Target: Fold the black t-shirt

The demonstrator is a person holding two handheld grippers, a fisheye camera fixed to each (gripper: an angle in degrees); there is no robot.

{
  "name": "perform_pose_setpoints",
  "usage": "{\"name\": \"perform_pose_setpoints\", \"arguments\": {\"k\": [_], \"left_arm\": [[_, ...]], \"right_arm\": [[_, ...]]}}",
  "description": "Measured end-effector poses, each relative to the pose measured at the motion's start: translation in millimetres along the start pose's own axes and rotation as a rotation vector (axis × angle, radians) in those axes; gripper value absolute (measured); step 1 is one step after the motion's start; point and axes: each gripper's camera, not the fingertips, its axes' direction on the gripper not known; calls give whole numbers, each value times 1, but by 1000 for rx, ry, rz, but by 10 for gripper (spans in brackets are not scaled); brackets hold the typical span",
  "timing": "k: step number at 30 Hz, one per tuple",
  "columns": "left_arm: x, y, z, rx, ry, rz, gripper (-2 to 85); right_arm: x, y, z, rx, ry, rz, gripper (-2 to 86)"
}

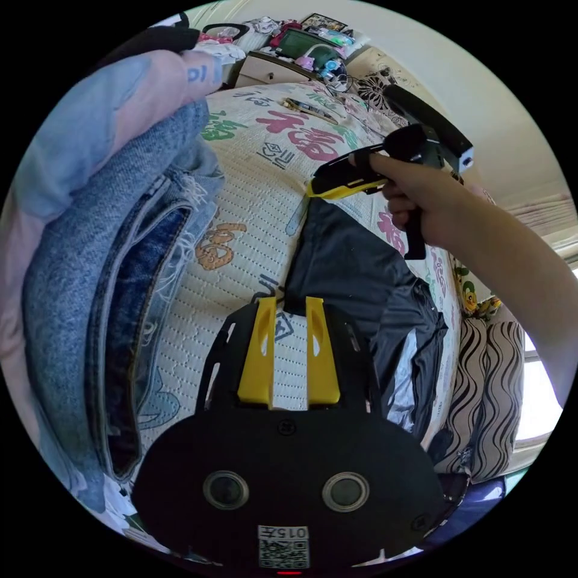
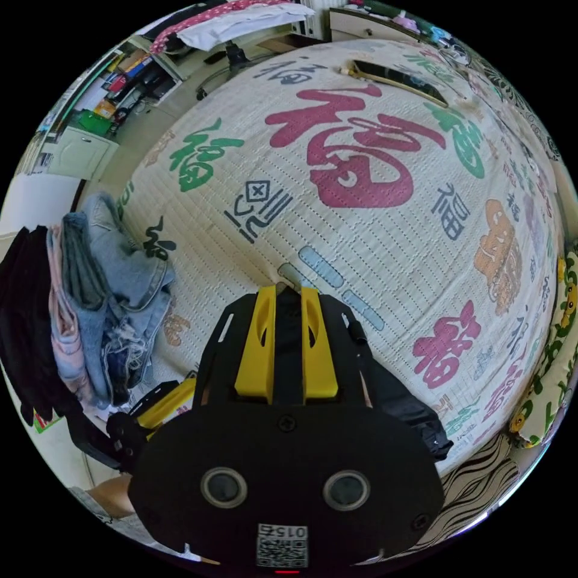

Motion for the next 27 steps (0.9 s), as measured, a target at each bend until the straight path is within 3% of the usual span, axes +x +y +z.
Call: {"name": "perform_pose_setpoints", "arguments": {"k": [8,12,16,23,27], "left_arm": [[22,18,-53,106,14,102,-2],[73,45,-96,225,47,265,-5],[148,81,-114,276,90,454,-4],[269,147,-54,144,137,740,-1],[314,180,15,-11,91,857,7]], "right_arm": [[29,16,-46,132,-99,-5,-7],[84,80,-102,345,-303,43,-9],[148,175,-129,453,-374,161,-8],[231,298,-93,450,-360,453,-3],[257,318,-51,302,-285,535,6]]}}
